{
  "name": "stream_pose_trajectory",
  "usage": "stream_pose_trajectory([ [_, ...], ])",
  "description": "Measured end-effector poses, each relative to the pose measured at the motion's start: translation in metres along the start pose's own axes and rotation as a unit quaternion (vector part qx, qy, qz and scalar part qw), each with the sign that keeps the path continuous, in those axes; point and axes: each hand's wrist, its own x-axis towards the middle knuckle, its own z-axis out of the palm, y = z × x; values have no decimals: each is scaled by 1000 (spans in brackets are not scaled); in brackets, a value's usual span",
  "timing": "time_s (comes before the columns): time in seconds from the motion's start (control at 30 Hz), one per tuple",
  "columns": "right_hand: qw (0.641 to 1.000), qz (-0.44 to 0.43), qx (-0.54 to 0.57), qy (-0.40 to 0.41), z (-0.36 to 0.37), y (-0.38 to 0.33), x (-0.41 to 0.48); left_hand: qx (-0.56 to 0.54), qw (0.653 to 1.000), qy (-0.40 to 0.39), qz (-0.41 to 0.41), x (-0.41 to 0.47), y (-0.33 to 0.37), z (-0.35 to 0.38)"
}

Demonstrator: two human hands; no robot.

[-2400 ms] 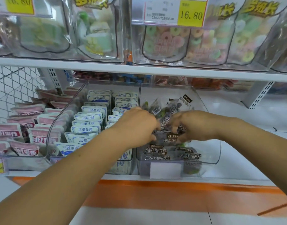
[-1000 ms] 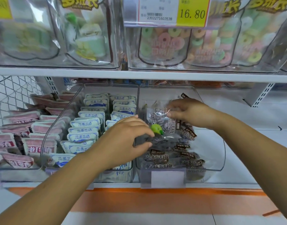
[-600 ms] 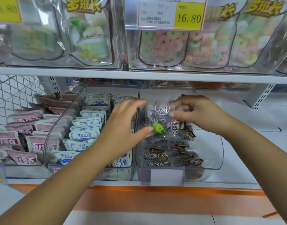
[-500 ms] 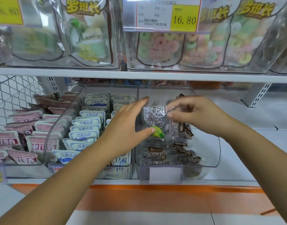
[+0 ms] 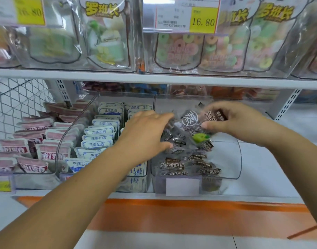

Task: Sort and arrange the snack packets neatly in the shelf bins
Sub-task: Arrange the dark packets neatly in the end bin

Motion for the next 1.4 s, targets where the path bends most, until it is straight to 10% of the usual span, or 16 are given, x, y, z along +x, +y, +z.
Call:
stream_pose_trajectory([
  [0.37, 993, -10, -106, -54, -8, 24, -12, 35, 934, -347, 70, 71, 16, 19],
  [0.57, 995, -46, -64, -61, 13, 17, -2, 17, 946, -315, 69, 84, -8, 21],
  [0.77, 956, -66, -258, -126, 80, 30, 31, 2, 952, -291, 95, 92, -23, 18],
  [0.93, 985, 21, -132, -109, 71, 38, 36, 2, 954, -287, 89, 88, -26, 22],
  [1.07, 949, -42, -289, -117, 100, 28, 45, -14, 944, -317, 87, 82, -20, 13],
  [1.2, 962, 34, -159, -219, 60, 26, 42, -10, 936, -343, 76, 69, -17, 4],
  [1.4, 985, 72, -102, -122, 17, 23, 56, 97, 938, -320, 92, 66, 4, 9],
])
